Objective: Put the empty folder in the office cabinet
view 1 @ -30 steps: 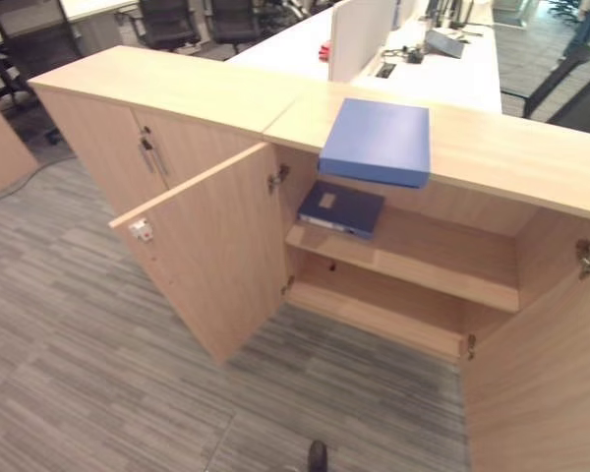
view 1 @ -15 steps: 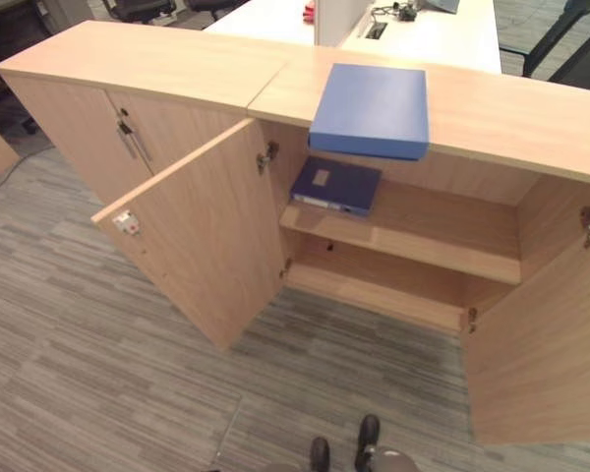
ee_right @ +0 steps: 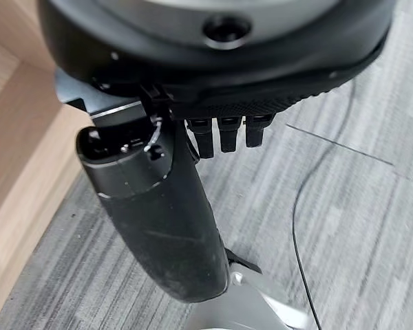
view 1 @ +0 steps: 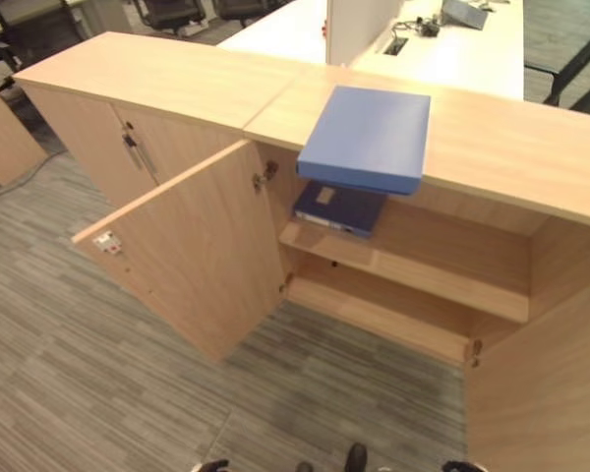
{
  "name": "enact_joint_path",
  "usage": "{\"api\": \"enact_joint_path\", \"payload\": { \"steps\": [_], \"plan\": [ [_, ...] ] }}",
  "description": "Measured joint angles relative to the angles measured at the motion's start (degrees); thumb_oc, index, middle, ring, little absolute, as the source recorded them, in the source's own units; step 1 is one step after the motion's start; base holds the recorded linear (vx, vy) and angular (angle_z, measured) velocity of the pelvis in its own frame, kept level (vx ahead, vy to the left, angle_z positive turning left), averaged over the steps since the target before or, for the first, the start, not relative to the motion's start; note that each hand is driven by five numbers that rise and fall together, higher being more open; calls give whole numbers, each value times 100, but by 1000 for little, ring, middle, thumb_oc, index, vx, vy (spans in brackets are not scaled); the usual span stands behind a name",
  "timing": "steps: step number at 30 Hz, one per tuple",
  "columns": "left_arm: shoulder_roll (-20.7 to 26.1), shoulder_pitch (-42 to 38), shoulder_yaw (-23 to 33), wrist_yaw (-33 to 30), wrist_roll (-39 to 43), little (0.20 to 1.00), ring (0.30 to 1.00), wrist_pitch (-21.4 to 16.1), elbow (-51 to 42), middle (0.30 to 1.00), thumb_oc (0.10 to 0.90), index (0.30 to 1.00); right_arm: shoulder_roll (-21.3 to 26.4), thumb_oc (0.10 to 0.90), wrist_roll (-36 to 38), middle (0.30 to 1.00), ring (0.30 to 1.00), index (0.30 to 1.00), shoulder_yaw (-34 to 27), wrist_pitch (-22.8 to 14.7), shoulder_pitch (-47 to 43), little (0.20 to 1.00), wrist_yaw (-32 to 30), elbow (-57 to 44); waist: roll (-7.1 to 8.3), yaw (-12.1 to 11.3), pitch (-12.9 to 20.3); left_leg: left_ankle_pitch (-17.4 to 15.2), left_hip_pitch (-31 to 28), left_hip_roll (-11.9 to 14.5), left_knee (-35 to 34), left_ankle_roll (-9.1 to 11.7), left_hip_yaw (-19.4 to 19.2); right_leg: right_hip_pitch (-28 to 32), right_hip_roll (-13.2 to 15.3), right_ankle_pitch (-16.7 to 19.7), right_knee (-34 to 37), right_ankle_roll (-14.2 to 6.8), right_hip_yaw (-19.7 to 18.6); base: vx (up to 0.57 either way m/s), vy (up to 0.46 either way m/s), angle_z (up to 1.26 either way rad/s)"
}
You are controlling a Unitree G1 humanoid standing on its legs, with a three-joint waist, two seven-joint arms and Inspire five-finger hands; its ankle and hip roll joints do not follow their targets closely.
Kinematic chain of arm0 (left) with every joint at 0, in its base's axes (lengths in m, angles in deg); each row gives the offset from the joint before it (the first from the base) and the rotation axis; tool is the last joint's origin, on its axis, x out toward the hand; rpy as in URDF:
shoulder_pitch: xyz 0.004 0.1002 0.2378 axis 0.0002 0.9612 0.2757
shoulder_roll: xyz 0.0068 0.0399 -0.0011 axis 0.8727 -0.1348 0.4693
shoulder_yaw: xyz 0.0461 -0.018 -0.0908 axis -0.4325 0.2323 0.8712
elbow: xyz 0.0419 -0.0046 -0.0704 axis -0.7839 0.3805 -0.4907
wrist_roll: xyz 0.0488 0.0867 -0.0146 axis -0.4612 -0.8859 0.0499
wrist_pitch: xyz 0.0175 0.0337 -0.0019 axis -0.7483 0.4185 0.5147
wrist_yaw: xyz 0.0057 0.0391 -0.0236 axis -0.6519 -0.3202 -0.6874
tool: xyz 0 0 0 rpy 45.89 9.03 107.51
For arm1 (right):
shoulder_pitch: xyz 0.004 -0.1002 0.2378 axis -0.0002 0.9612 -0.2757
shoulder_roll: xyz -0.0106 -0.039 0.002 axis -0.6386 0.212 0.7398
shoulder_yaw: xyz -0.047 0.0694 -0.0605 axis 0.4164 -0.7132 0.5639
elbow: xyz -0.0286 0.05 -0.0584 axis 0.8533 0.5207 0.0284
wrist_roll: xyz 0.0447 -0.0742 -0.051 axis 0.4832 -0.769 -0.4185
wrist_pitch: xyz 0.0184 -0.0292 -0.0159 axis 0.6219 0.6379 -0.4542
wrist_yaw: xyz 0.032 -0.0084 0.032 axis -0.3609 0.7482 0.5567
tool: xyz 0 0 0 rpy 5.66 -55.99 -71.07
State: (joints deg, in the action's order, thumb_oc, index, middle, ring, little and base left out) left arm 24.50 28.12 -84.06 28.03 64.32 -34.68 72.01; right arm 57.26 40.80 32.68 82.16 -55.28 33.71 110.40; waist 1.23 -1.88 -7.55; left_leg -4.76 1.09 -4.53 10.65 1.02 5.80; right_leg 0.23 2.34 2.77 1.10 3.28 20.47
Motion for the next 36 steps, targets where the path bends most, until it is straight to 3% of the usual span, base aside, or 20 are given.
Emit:
{"api": "enact_joint_path", "payload": {
  "steps": [1,2,3,5,7,10,11,12,15,19,20,22,25,27,30,32,36],
  "plan": [
    [-3,40,9,2,3,900,900,-2,-11,900,800,900,9,800,-1,900,900,900,5,-2,-5,900,-7,-11,-8,-22,10,-17,60,18,211,50,-91,25,-39,-45,-33,21,6,-9,-142,15],
    [12,12,86,-3,24,900,900,-11,-2,900,800,900,-1,800,10,900,900,900,-2,-17,11,900,-38,-36,45,11,-56,-84,617,11,1331,103,-133,-120,-125,-321,-278,97,-108,-6,-96,20],
    [50,-34,98,-3,27,900,900,-34,-48,900,800,900,-26,800,14,900,900,900,6,-24,28,900,-17,-35,48,2,-78,-25,1007,-1,2035,184,-226,-158,-56,-352,-330,142,-116,13,-28,20],
    [83,8,89,-1,38,900,900,-9,-124,900,800,900,-92,800,18,900,900,900,33,-15,32,900,-8,-15,178,-137,-134,-62,1380,181,2481,142,-413,-66,-104,-365,-306,197,-186,56,12,-17],
    [119,96,79,2,61,900,900,26,-209,900,800,900,-128,800,18,900,900,900,78,-4,48,900,2,-2,266,-166,-192,-44,1398,417,1493,137,-391,-36,-147,-374,-294,225,-223,107,64,-20],
    [188,314,-57,19,343,900,900,119,-880,900,800,900,-20,800,-6,900,900,900,281,-4,42,900,-2,-17,127,-250,-300,419,1054,420,-423,464,252,20,-255,-194,-74,86,-467,63,58,-30],
    [180,316,-82,32,486,900,900,77,-1052,900,800,900,42,800,-6,900,900,900,264,-7,59,900,0,-20,57,-310,-353,619,971,448,-774,431,336,20,-287,-119,20,186,-474,98,80,-41],
    [167,295,-79,50,497,900,900,20,-1075,900,800,900,66,800,-6,900,900,900,265,0,54,900,0,2,21,-314,-386,737,995,455,-739,386,302,61,-338,-57,109,230,-474,209,166,-49],
    [226,737,-77,255,1063,900,900,163,-2368,900,800,900,123,800,-215,900,900,900,216,-6,27,900,18,-61,-167,-302,-374,922,464,438,-1094,247,474,318,-471,43,366,128,-825,206,170,-57],
    [259,726,-91,504,1552,900,900,121,-3781,900,800,900,88,800,-219,900,900,900,25,-3,177,900,20,-119,-236,-273,-295,1203,215,343,-1302,-7,168,355,-317,-5,361,-26,-1110,96,106,-36],
    [296,754,-74,507,1624,900,900,92,-4063,900,800,900,44,800,-218,900,900,900,-15,-4,265,900,27,-252,-268,-251,-206,1239,118,292,-1448,-97,56,441,-244,-10,407,-200,-1175,87,102,-38],
    [407,685,85,464,1813,900,900,152,-4359,900,800,900,-124,800,-183,900,900,900,-202,18,407,900,31,-330,-274,-63,-143,1184,-130,129,-1537,-256,-78,565,-55,-6,425,-414,-1250,134,134,-30],
    [822,1488,378,331,1854,900,900,287,-6293,900,800,900,-227,800,232,900,900,900,-918,-9,607,900,-22,-566,-269,-1,-92,1033,-316,62,-1556,-419,-322,686,35,-54,427,-524,-1501,96,60,-41],
    [868,1484,602,192,1858,900,900,207,-7064,900,800,900,-242,800,450,900,900,900,-919,21,695,900,-110,-526,-246,-6,-15,1027,-407,20,-1536,-483,-325,799,78,-90,427,-589,-1507,74,31,1],
    [867,1197,908,-161,1787,900,900,90,-7432,900,800,900,-360,800,734,900,900,900,-908,17,742,900,-108,-454,-125,-7,134,1009,-460,22,-1535,-478,-321,851,73,-127,429,-610,-1516,58,18,0],
    [918,1072,1189,-741,1056,900,900,94,-7837,900,800,900,-643,800,998,900,900,900,-684,-12,732,900,-412,-447,-21,2,190,944,-527,46,-1560,-396,-313,918,48,-149,432,-580,-1517,41,22,-2],
    [1180,602,2877,-2476,-1196,900,900,32,-8906,900,800,900,-712,800,1042,900,900,900,-270,-227,1126,900,-507,-534,58,-30,325,921,-558,57,-1537,-366,-341,907,46,-209,432,-610,-1550,14,5,-1]
  ]
}}
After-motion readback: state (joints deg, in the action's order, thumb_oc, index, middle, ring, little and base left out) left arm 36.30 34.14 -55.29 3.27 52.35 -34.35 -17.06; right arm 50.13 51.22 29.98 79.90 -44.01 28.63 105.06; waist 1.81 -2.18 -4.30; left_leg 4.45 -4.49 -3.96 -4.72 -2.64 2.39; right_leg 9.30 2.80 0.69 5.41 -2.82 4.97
